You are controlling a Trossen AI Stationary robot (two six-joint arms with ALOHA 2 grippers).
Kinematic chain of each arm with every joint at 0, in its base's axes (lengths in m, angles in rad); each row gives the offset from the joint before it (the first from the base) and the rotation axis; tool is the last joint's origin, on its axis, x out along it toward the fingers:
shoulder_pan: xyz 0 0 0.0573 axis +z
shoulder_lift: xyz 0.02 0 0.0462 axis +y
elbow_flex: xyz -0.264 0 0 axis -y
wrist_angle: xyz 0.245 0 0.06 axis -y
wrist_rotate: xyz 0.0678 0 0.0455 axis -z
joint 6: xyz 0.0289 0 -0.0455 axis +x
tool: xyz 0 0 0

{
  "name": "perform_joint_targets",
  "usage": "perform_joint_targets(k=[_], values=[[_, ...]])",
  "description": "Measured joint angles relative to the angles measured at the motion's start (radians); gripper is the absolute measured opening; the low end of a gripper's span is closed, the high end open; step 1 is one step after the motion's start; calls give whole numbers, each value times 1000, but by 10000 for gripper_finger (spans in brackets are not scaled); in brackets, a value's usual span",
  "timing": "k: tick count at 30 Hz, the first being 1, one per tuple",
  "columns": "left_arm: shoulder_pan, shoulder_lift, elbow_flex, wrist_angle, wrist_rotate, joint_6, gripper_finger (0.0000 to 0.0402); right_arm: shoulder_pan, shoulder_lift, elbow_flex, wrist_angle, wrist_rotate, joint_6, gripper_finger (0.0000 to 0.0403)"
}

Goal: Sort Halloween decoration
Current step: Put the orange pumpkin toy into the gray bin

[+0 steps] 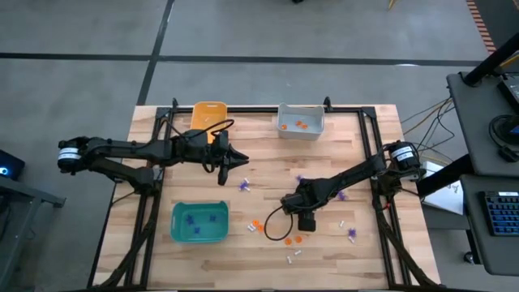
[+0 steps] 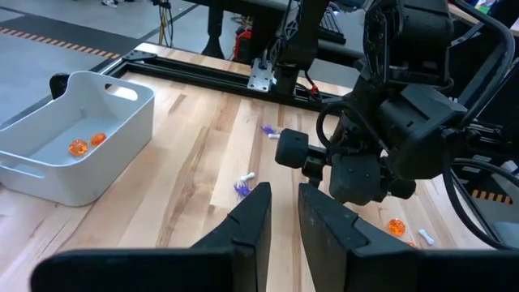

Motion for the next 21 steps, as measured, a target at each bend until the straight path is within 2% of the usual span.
perform_joint_targets(k=[21], values=[[0, 0, 0, 0, 0, 0, 47, -2, 1, 1, 0, 3, 42, 171]])
